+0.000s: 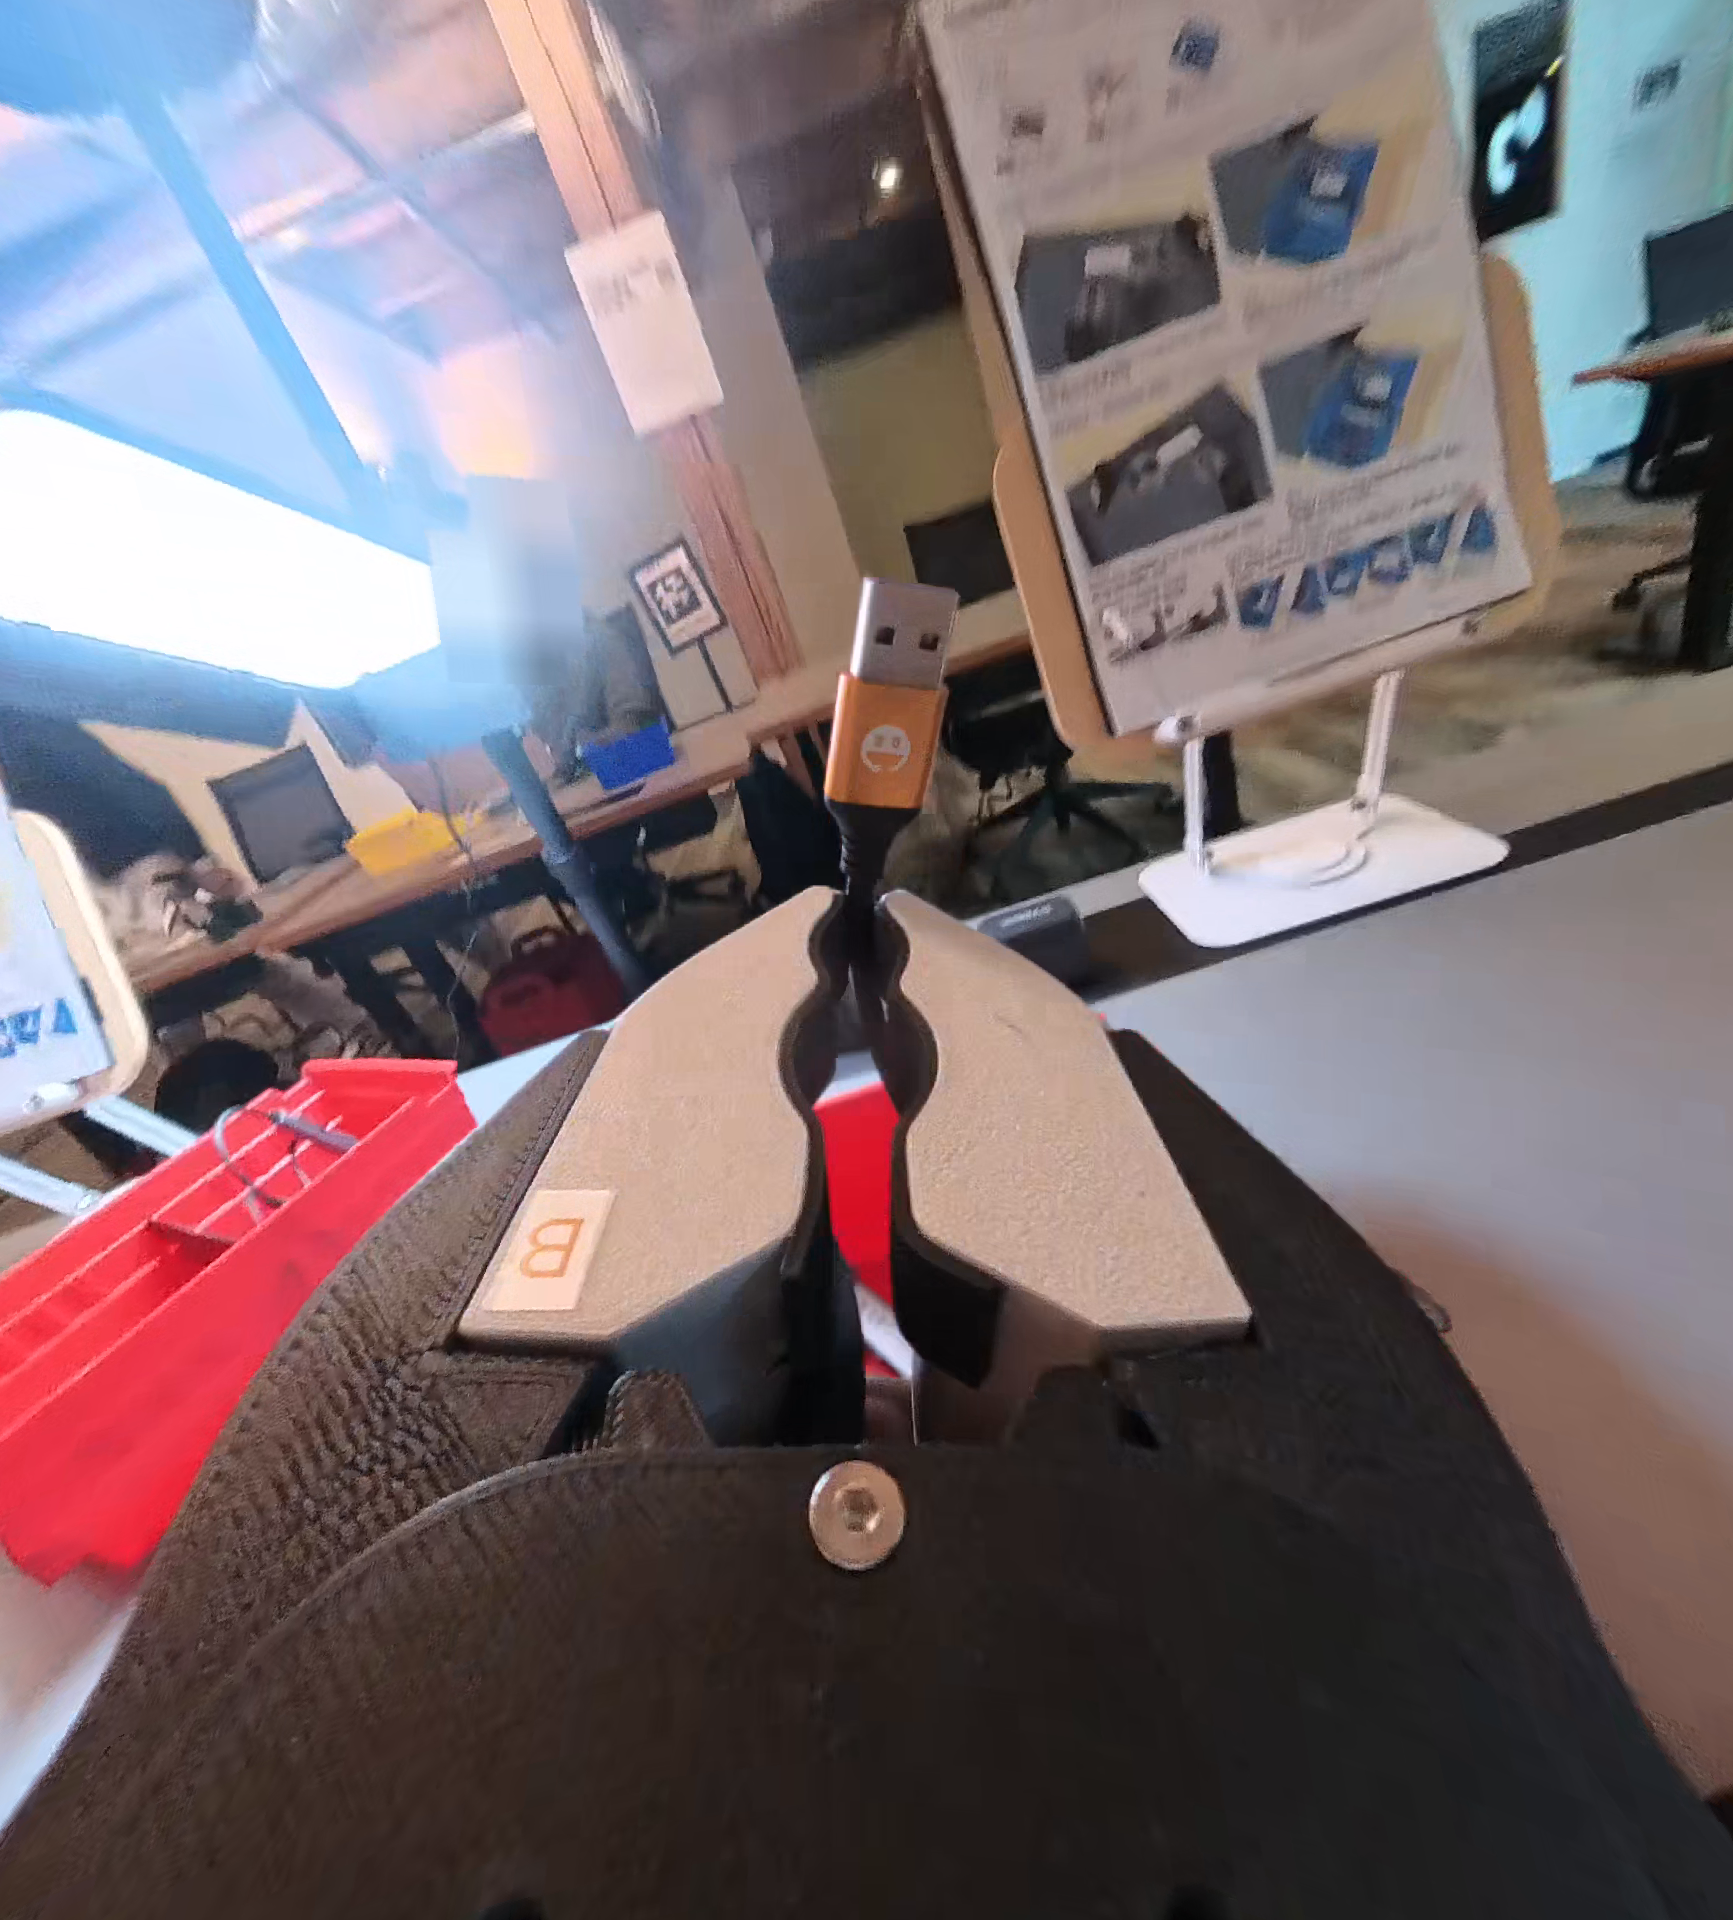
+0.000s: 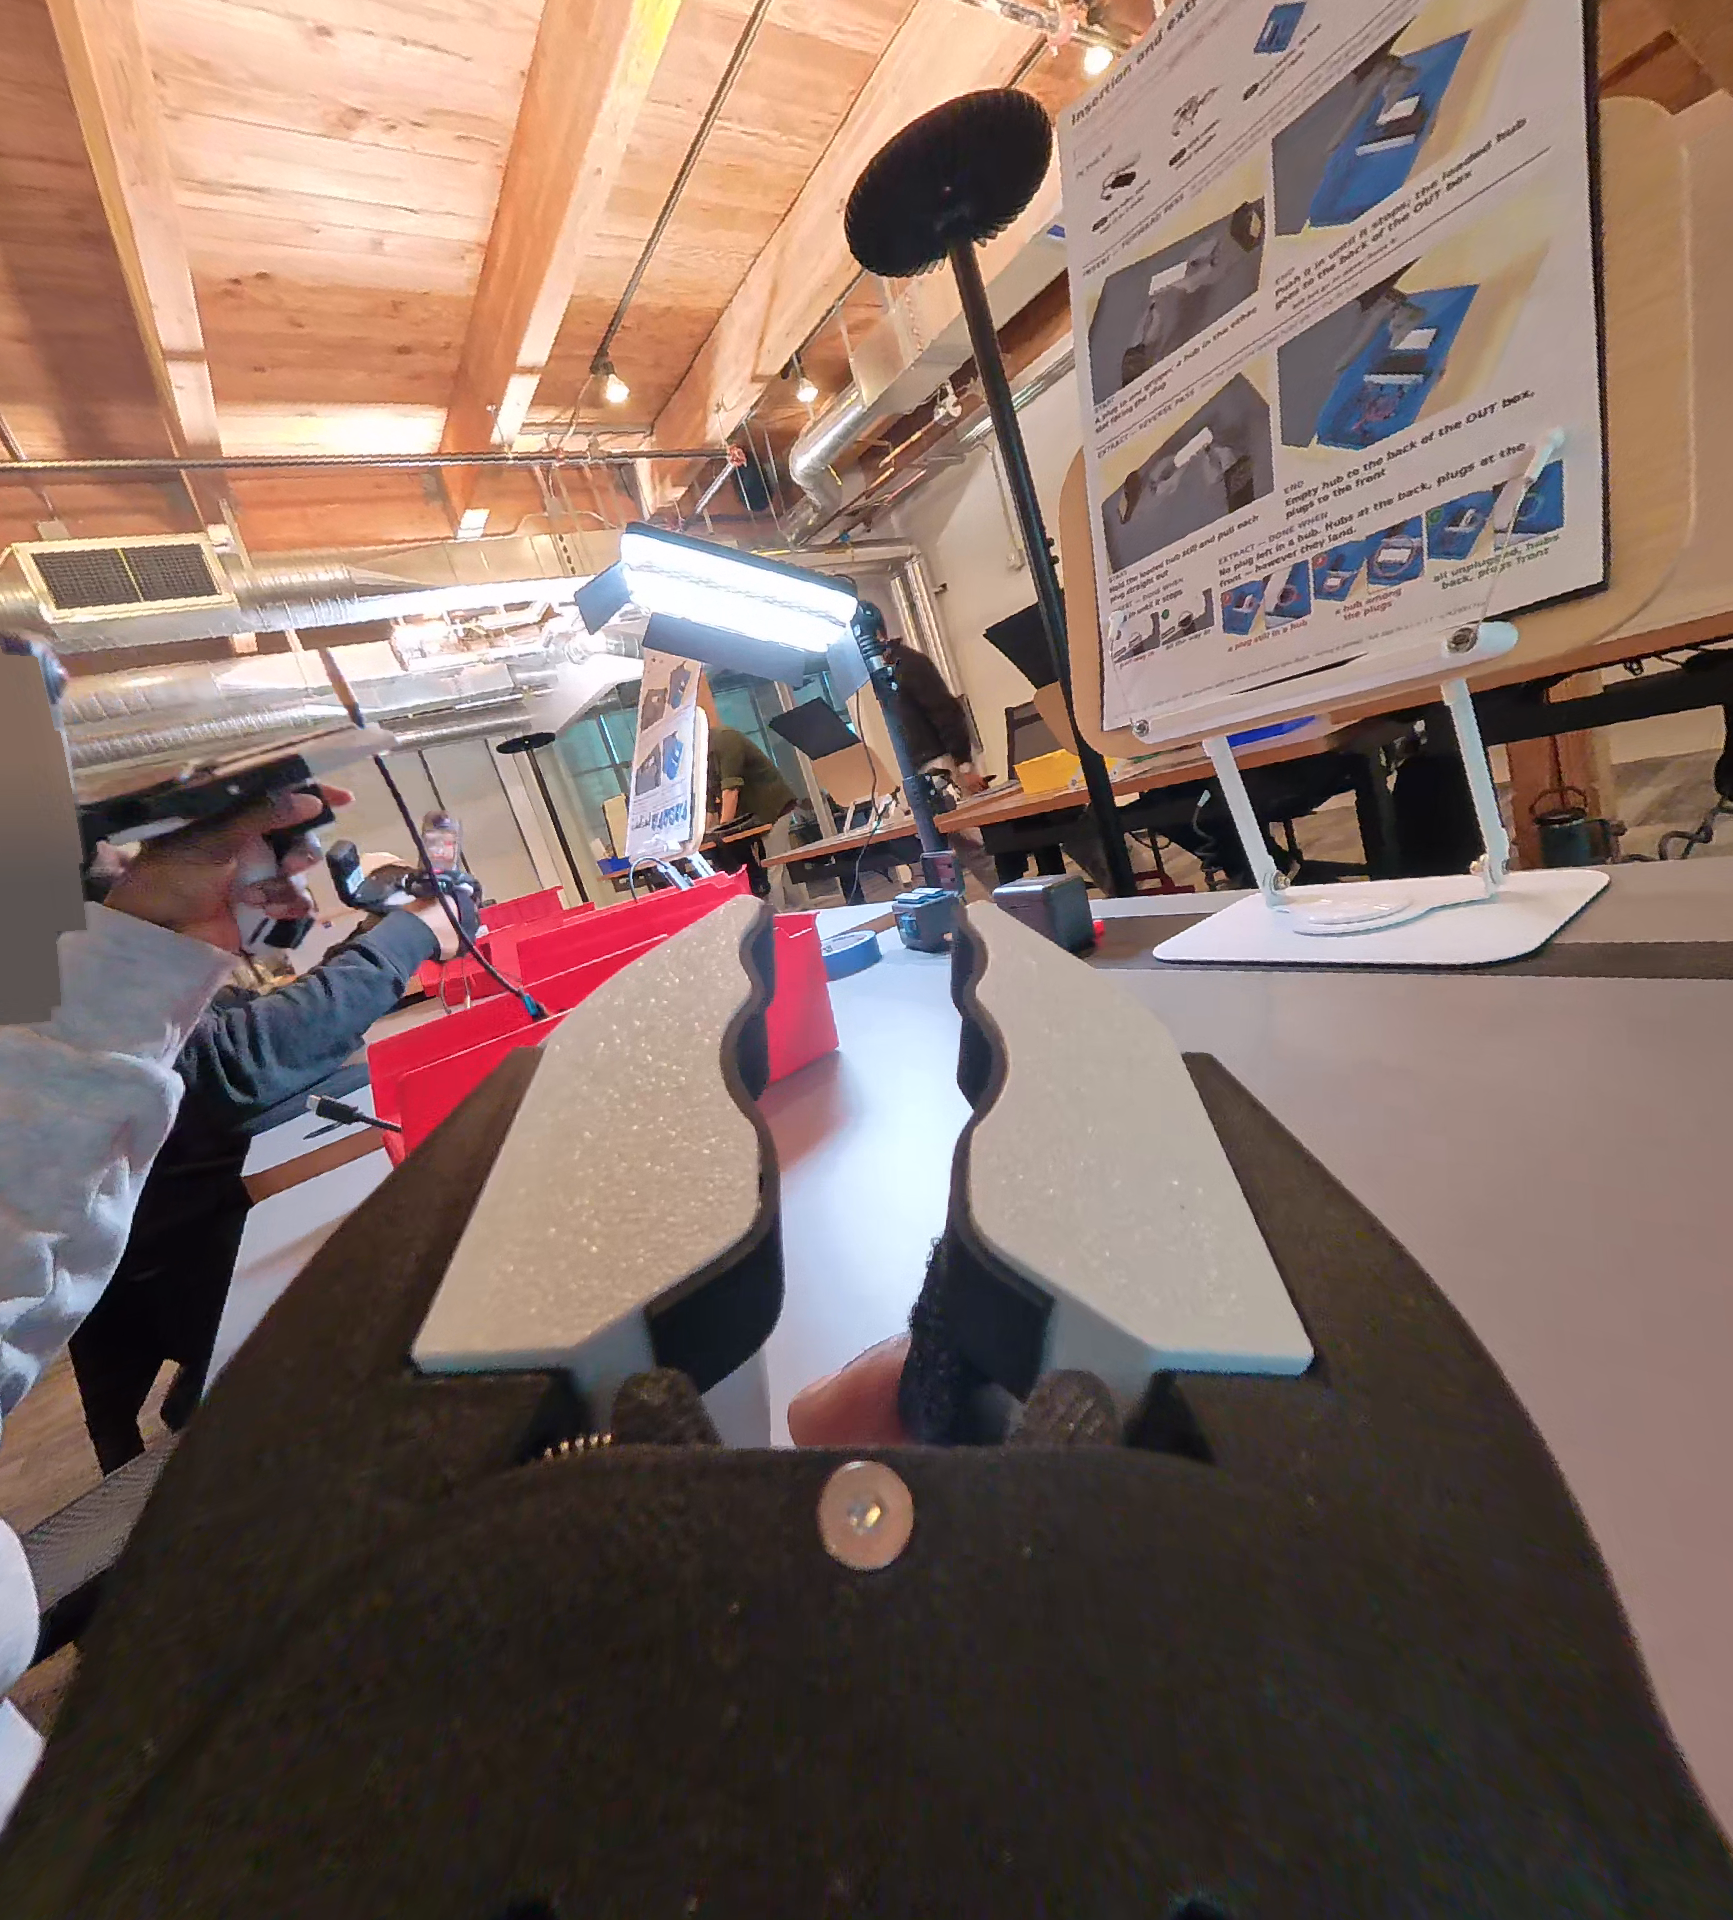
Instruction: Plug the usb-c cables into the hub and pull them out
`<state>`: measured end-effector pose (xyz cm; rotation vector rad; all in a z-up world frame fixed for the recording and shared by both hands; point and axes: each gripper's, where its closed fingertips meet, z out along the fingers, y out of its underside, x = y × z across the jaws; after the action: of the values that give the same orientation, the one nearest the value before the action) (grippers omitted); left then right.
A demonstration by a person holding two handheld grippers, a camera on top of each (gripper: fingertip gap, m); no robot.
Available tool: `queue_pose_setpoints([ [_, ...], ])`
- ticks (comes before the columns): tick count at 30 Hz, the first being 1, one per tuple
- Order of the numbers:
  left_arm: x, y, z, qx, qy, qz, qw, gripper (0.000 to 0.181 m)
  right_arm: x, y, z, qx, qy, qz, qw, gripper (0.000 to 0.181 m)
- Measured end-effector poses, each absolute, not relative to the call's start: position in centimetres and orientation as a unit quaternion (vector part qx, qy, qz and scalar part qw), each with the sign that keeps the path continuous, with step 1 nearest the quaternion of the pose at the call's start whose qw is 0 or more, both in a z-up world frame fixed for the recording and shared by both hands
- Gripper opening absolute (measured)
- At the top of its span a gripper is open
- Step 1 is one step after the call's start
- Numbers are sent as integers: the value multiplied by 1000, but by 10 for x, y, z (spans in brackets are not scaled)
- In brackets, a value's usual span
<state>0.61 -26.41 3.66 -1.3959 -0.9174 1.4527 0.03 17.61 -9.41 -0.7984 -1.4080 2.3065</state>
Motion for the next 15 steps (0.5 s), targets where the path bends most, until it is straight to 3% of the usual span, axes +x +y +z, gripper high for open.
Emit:
queue_pose_setpoints([
  [15,48,-170,80,-527,-244,527,621,4,7,160,-101,-249,-540,784,177,32],
])
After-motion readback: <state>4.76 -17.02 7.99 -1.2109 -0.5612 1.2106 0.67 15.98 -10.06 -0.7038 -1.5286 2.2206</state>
